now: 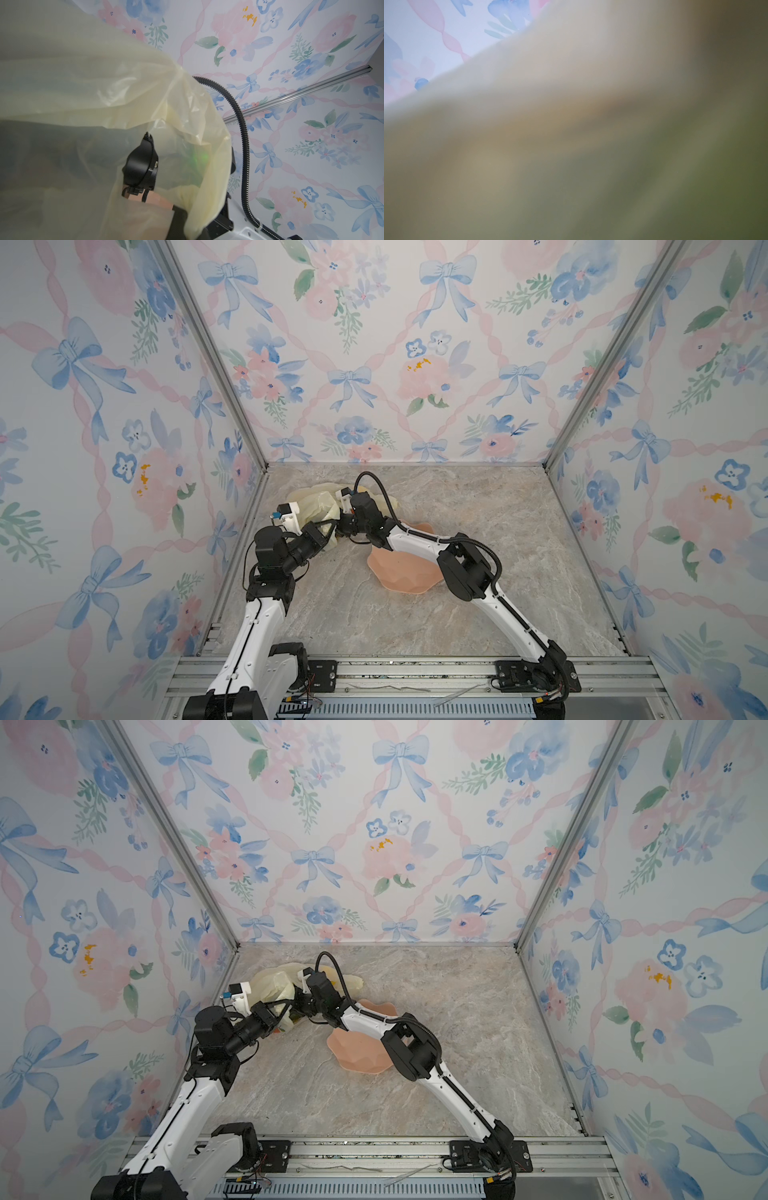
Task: Place the fruits into the plastic bag
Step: Place the fruit in the plastic bag.
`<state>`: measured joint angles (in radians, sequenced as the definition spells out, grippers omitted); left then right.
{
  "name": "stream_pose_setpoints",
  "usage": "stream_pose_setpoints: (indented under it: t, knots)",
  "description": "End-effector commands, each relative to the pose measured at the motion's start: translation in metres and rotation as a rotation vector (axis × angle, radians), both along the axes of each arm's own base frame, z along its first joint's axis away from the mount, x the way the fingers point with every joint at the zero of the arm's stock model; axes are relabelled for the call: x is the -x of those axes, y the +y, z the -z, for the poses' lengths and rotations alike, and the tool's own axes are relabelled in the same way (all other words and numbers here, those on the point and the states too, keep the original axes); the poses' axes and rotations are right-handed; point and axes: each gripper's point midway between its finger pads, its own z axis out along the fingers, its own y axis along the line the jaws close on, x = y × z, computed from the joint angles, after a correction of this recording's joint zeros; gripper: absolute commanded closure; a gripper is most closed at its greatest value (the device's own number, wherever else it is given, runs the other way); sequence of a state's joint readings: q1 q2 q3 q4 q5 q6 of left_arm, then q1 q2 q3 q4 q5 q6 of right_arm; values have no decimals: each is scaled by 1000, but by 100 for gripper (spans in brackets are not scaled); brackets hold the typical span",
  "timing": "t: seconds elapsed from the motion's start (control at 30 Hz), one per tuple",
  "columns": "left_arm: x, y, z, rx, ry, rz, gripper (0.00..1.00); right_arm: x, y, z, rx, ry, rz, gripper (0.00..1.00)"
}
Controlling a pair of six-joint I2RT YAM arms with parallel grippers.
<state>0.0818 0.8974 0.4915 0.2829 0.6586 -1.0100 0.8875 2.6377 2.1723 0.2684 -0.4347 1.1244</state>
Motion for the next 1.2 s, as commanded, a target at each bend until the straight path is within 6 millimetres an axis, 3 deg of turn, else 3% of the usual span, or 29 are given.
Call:
stream_pose_setpoints:
  t: [0.0, 0.2, 0.6, 0.9, 1.17]
  knots:
    - [2, 6, 0, 14, -3, -24, 100, 4, -2, -12, 14, -25, -18, 37]
    - [4, 18, 6, 39, 15, -75, 100, 6, -12, -21, 50, -72, -24, 33]
    - [6, 30, 14, 60, 35, -130, 100, 12, -42, -37, 250, -252, -90, 8]
    - [6, 36, 15, 63, 35, -155, 100, 28, -73, -41, 626, -514, -240, 5]
    - [3, 39, 13, 61, 34, -163, 100, 32, -107, -54, 793, -635, -291, 4]
